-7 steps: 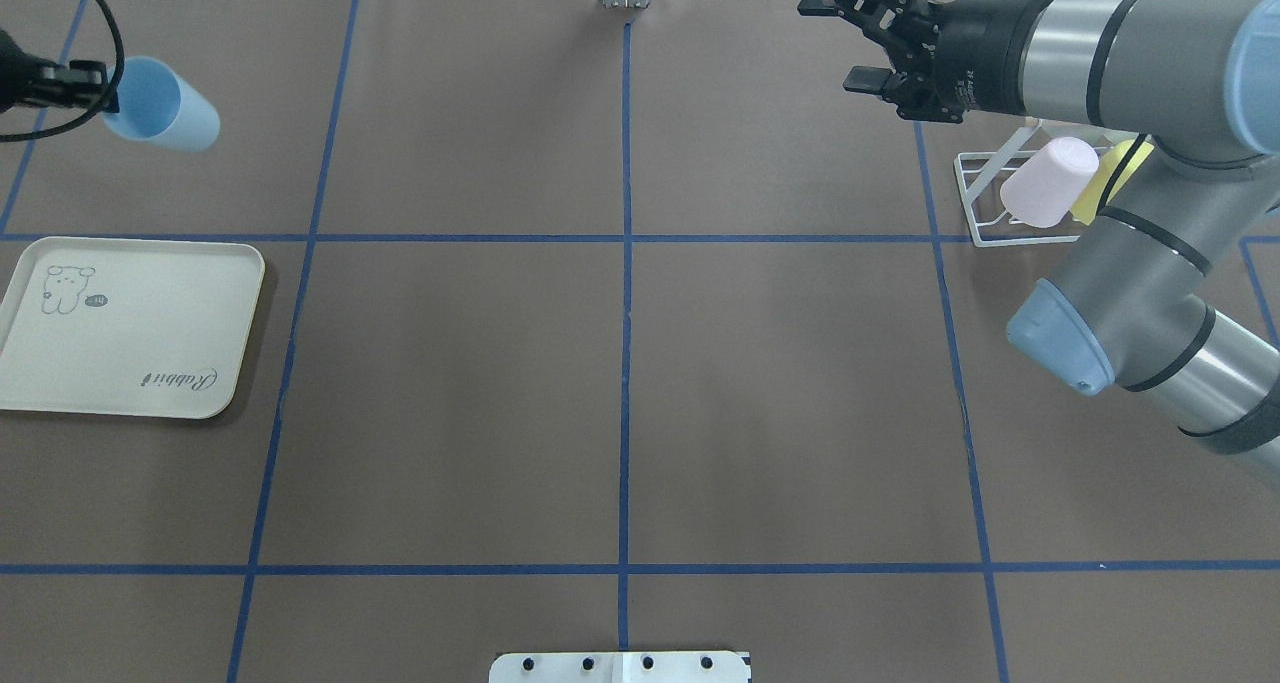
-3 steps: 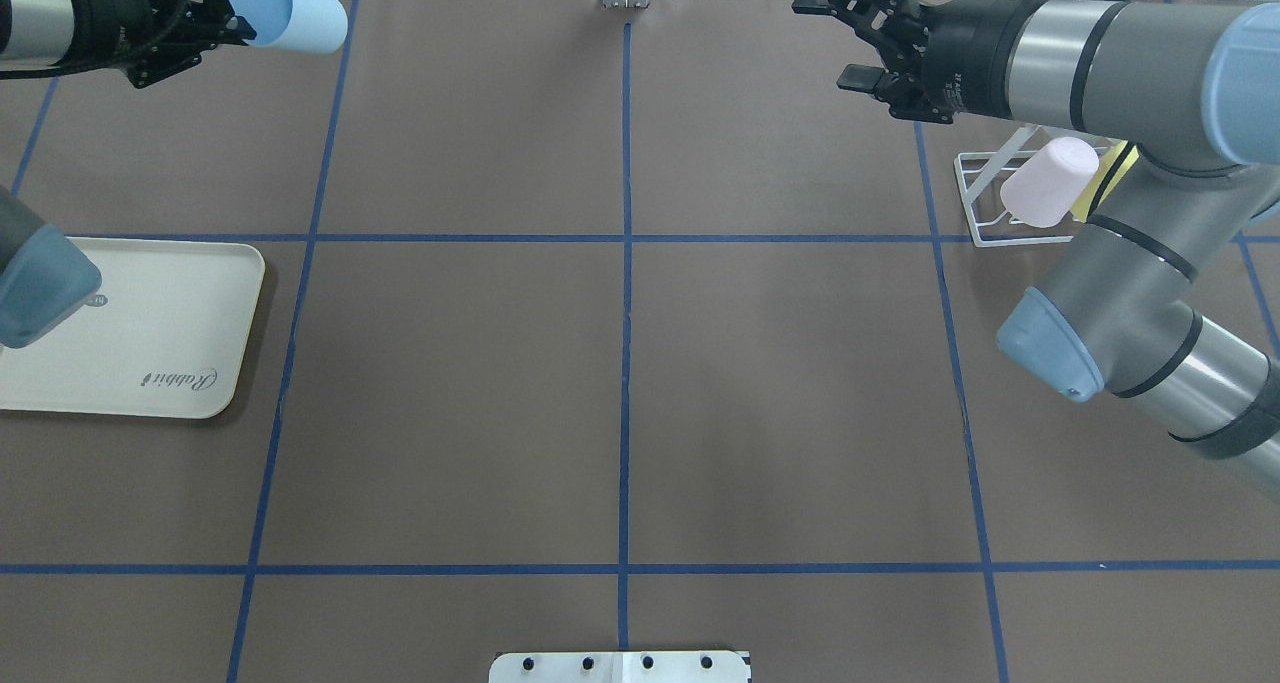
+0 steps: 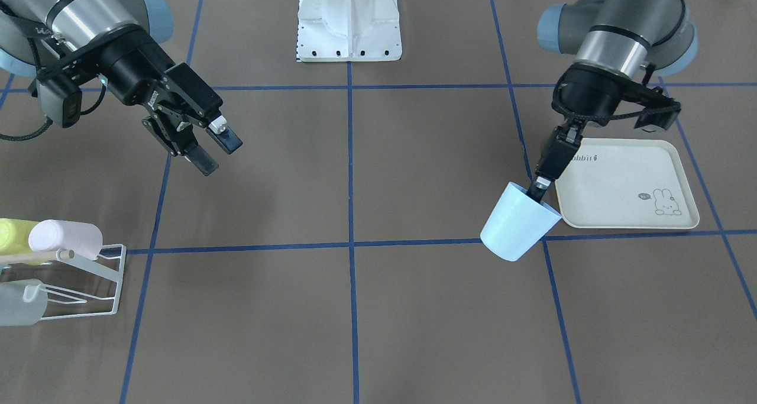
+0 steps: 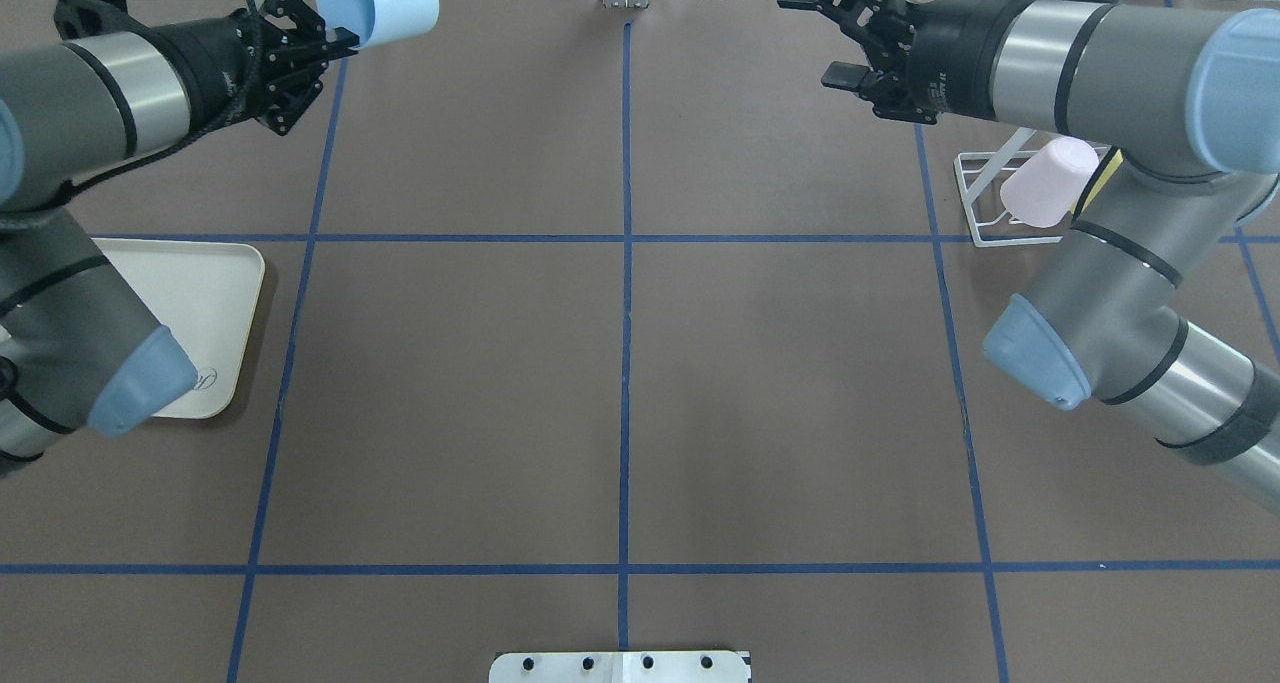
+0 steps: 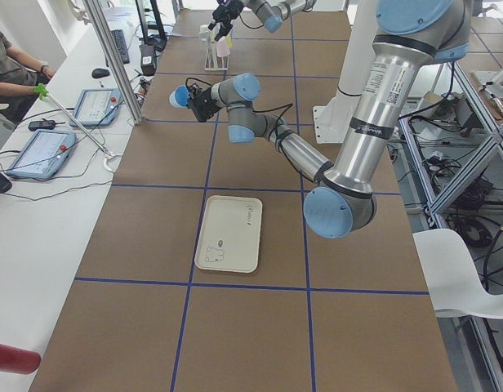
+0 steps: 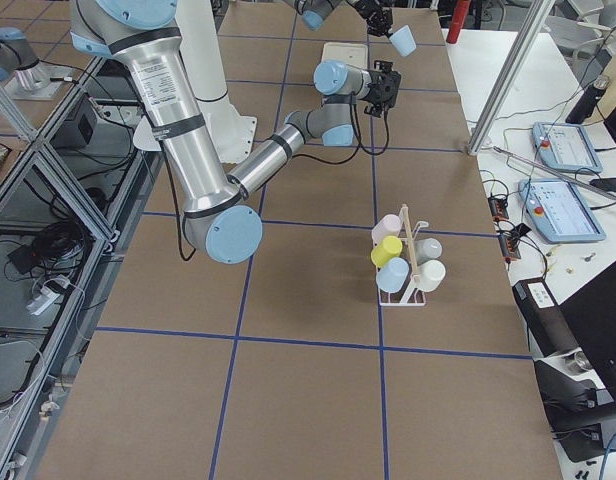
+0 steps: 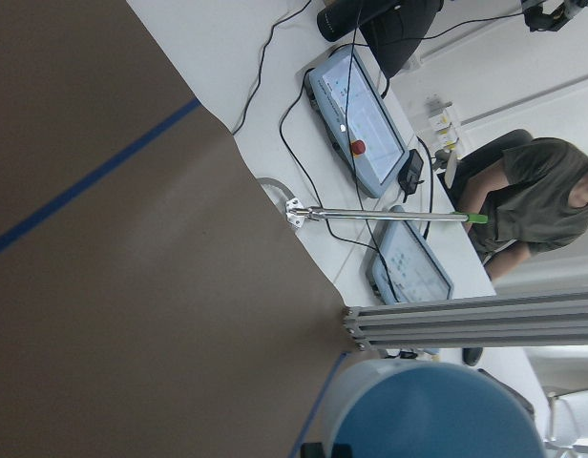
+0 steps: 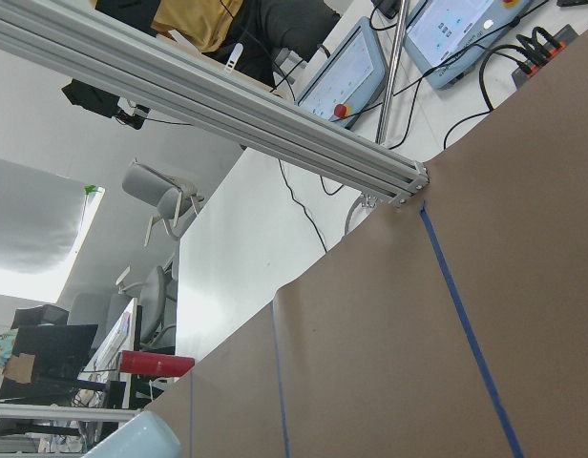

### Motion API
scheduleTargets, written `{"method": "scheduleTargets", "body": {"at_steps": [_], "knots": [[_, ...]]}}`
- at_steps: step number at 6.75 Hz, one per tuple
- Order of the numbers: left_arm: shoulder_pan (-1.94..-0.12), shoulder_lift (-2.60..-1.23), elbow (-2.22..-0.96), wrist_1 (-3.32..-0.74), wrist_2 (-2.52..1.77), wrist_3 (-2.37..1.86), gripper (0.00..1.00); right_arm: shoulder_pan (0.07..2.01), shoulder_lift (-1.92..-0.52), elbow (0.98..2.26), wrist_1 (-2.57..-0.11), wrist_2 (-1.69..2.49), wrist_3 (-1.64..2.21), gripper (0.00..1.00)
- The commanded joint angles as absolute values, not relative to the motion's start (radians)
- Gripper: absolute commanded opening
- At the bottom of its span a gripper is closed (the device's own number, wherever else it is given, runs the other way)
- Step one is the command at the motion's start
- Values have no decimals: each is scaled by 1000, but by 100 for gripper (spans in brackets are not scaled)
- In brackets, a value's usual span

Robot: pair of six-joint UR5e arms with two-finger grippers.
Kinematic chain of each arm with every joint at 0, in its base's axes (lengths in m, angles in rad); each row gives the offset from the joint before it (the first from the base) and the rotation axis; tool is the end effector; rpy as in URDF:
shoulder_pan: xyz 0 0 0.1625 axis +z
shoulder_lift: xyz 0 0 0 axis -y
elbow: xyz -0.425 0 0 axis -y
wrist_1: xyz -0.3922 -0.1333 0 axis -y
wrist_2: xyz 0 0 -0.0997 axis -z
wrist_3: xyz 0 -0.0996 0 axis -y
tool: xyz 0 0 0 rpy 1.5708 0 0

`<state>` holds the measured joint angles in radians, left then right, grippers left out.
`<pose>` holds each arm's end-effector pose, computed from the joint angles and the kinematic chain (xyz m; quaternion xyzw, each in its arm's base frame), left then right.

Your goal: Transfer IKEA cup to right arm and place on rack

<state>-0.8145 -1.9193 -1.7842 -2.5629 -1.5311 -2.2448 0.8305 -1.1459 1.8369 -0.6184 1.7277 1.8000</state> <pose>0.2970 -0.5148 0.2550 0.0633 0.6983 -0.4932 0.5150 -0.2964 -0.4990 0.1932 0.1652 -0.7131 0.2936 0.6148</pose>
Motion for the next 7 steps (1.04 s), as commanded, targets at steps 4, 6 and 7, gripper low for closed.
{"method": "scheduleTargets", "body": {"at_steps": [4, 6, 7], "knots": [[-694, -1983, -1536, -3241, -1335, -2608, 0, 644, -1048, 1821, -520, 1459, 1943, 100], [-590, -2006, -1522, -3356, -1269, -2606, 0, 635, -1046, 1822, -517, 1460, 1947, 100], [-525, -2038, -1519, -3379, -1228, -2600, 0, 631, -1046, 1822, -517, 1460, 1947, 100]]}}
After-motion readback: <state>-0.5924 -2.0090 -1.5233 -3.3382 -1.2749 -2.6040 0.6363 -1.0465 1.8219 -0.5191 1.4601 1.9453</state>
